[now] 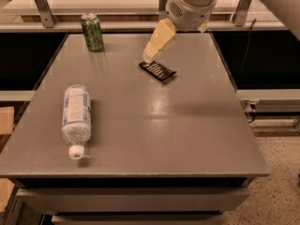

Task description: Pick rxbar chocolate

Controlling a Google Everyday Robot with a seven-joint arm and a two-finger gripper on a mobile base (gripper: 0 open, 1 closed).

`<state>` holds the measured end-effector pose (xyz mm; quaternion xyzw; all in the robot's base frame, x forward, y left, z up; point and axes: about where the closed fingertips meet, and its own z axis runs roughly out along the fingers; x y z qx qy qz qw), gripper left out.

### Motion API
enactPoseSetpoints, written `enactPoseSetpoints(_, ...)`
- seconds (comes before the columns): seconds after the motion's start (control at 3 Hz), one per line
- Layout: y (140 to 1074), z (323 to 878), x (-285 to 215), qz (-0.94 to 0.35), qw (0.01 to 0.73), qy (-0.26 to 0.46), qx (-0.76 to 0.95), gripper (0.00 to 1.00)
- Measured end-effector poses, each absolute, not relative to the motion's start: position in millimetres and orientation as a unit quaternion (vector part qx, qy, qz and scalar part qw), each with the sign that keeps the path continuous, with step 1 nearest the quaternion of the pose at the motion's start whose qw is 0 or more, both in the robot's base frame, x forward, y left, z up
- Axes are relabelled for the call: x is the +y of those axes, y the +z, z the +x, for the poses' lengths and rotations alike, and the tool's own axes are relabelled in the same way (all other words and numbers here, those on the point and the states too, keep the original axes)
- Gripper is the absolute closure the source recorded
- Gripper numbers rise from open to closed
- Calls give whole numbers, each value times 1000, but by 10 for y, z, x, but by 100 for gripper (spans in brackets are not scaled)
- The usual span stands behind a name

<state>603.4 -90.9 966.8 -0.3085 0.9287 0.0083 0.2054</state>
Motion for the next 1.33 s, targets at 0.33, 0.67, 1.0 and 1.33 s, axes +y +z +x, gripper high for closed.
enactPoseSetpoints(0.33,9704,6118,-728,-338,191,-13,921,0)
enactPoseSetpoints(0.67,9691,6170,-604,-358,173,-26,917,0)
enactPoseSetpoints(1.0,9508,6221,-490,-373,146,-19,916,0)
enactPoseSetpoints(1.33,9323,6322,-380,-384,125,-4,915,0)
